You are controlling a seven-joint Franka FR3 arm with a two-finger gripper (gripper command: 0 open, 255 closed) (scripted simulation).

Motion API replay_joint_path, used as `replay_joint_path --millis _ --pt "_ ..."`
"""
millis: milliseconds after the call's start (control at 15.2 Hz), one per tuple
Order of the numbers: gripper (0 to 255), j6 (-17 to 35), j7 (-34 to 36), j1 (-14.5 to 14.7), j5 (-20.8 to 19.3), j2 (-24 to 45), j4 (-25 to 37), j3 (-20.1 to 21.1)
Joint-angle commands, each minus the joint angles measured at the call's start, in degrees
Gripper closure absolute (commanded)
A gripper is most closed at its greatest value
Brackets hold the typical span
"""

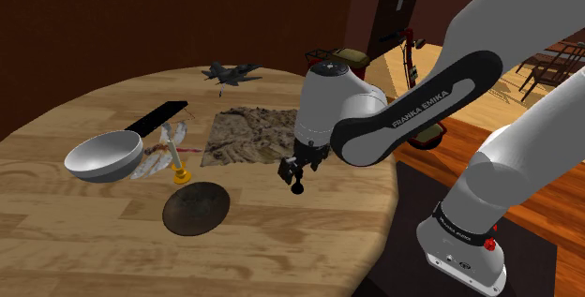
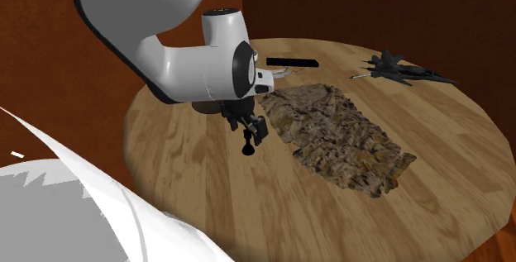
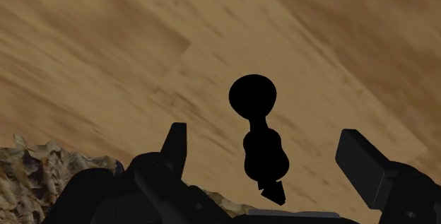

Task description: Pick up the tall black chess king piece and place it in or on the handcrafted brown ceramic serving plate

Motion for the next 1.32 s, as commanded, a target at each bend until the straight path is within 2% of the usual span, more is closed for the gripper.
replay_joint_path --millis 0,396,462,1056,1254 --pt "0 0.66 0.57 -0.48 -0.74 0.88 0.19 0.41" --pt "0 0.65 0.57 -0.47 -0.74 0.87 0.19 0.40" --pt "255 0.65 0.57 -0.47 -0.74 0.87 0.19 0.40" --pt "255 0.66 0.57 -0.47 -0.75 0.88 0.19 0.41" --pt "255 -2.26 -0.99 0.65 1.07 -1.51 0.98 -0.80"
